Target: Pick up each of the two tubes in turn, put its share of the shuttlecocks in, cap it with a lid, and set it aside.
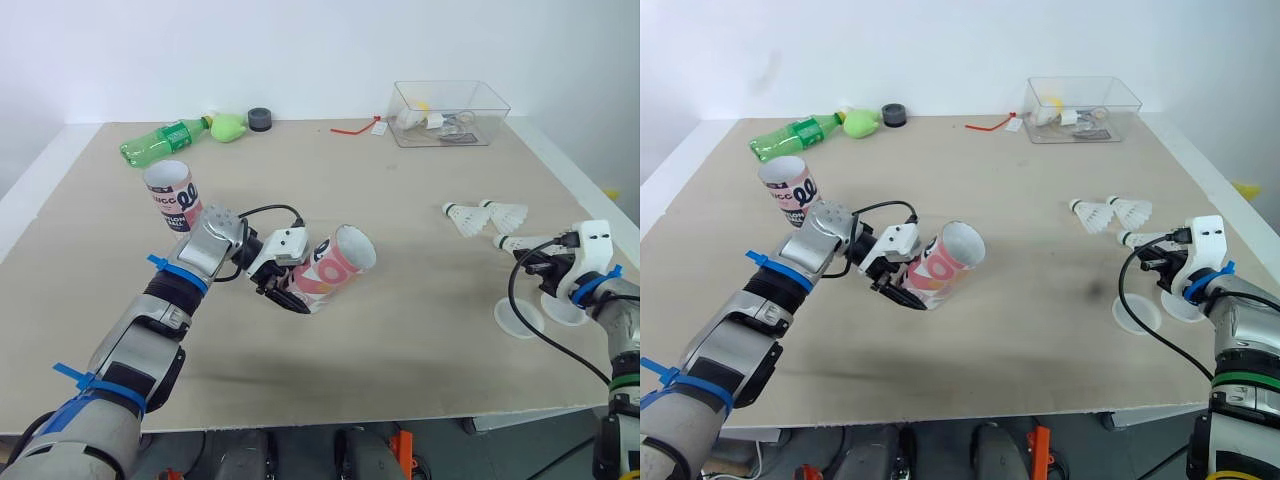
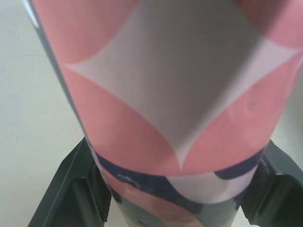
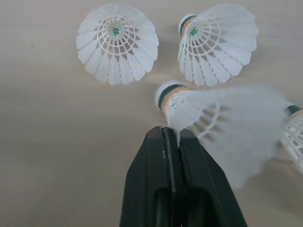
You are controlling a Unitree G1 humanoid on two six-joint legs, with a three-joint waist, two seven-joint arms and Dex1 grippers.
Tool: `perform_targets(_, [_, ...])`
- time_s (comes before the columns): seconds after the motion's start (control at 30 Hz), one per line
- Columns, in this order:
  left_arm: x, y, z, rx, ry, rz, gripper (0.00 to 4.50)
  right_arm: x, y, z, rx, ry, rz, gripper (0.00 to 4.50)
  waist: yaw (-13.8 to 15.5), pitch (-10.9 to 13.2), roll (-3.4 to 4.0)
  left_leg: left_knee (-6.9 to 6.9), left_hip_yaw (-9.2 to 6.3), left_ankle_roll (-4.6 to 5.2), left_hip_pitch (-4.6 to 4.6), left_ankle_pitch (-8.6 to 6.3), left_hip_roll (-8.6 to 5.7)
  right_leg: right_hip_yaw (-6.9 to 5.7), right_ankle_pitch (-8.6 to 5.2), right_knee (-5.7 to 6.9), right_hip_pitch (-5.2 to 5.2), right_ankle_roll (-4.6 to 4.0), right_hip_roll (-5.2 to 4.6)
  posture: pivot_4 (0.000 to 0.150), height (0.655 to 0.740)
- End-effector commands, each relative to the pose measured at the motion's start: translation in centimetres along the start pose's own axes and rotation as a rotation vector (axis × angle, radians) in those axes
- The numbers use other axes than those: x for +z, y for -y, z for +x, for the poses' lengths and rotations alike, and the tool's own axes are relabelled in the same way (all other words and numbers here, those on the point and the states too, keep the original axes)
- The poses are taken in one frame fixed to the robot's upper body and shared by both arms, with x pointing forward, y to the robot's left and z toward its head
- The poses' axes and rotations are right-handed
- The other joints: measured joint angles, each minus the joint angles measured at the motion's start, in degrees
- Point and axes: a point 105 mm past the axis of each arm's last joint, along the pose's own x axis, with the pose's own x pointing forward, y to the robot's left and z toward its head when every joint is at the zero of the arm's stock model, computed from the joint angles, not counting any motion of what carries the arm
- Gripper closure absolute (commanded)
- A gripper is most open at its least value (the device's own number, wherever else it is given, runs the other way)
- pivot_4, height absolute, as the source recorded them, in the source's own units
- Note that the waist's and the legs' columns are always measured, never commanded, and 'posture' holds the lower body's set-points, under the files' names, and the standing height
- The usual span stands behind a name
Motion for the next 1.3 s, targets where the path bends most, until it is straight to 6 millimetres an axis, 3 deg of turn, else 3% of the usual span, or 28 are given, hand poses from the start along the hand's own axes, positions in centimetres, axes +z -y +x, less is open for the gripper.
perform_targets(0.03, [0.5,-0.2,-0.5,0.017,0.011,0.023,1.66,1.7,-0.2,-0.1,0.015,0.059,-0.029,4.42,0.0,0.0,0.00,0.00,0.00,0.00,0.00,0.00,0.00,0.00,0.00,0.00,0.00,0.00,0.00,0.150,0.7400])
perform_targets(0.17, [0.4,-0.2,-0.5,0.017,0.009,0.020,1.66,3.8,-1.0,-0.9,0.055,0.115,-0.081,4.42,0.0,0.0,0.01,0.00,0.01,0.00,0.00,0.00,0.00,0.01,0.00,0.00,-0.01,-0.01,0.00,0.150,0.7400])
perform_targets(0.3, [0.3,-0.2,-0.6,0.019,0.006,0.016,1.66,8.4,-2.7,-3.4,0.130,0.185,-0.163,4.42,0.0,0.0,0.06,-0.01,0.00,0.00,-0.01,0.00,0.00,0.00,0.00,0.01,-0.02,-0.01,-0.01,0.150,0.7400])
perform_targets(0.4, [0.1,-0.3,-0.7,0.021,-0.002,0.010,1.66,15.4,-6.0,-6.6,0.243,0.283,-0.395,4.42,0.0,0.0,0.24,-0.01,0.02,0.00,-0.06,0.00,-0.02,0.01,0.01,0.00,-0.08,0.03,-0.04,0.150,0.7400])
perform_targets(0.47, [0.0,-0.4,-0.8,0.026,0.002,0.000,1.66,17.8,-8.9,-7.7,0.340,0.321,-0.533,4.42,-0.1,0.0,0.64,-0.01,0.12,0.00,-0.08,0.00,-0.02,0.13,0.01,0.00,-0.16,0.13,-0.04,0.150,0.7400])
perform_targets(0.53, [0.3,-0.8,-0.7,0.039,0.018,-0.013,1.66,19.1,-12.8,-8.0,0.478,0.379,-0.668,4.42,-0.1,0.0,0.48,-0.03,0.10,0.00,-0.01,0.00,0.05,0.13,-0.13,0.00,-0.14,0.25,0.12,0.150,0.7400])
perform_targets(0.63, [0.6,-1.4,-0.6,0.056,0.019,-0.004,1.66,19.0,-18.0,-7.6,0.651,0.442,-0.857,4.42,0.0,-0.2,-0.03,-0.01,-0.08,-0.01,0.06,0.00,0.27,0.00,-0.12,-0.01,-0.06,0.00,0.49,0.150,0.7400])
perform_targets(0.77, [1.3,-2.0,-0.4,0.071,0.037,-0.002,1.66,16.1,-22.7,-7.3,0.910,0.438,-1.120,4.42,0.2,-0.1,-0.04,0.07,-0.07,-0.02,-0.10,0.06,0.42,0.00,-0.11,0.00,-0.20,-0.23,0.49,0.150,0.7400])
perform_targets(1.1, [1.2,-2.0,-0.5,0.076,0.036,0.006,1.66,13.4,-24.3,-6.0,1.079,0.390,-1.344,4.42,0.2,-0.1,-0.06,0.32,0.03,0.21,-0.48,-0.14,0.11,0.04,0.15,-0.09,-0.36,-0.16,0.13,0.150,0.7400])
perform_targets(1.3, [0.7,-1.6,-0.6,0.070,0.030,-0.004,1.66,14.5,-24.0,-6.0,1.051,0.412,-1.343,4.42,0.1,-0.1,-0.03,0.42,0.00,0.20,-0.48,-0.13,0.14,0.00,0.17,-0.01,-0.35,-0.20,0.16,0.150,0.7400])
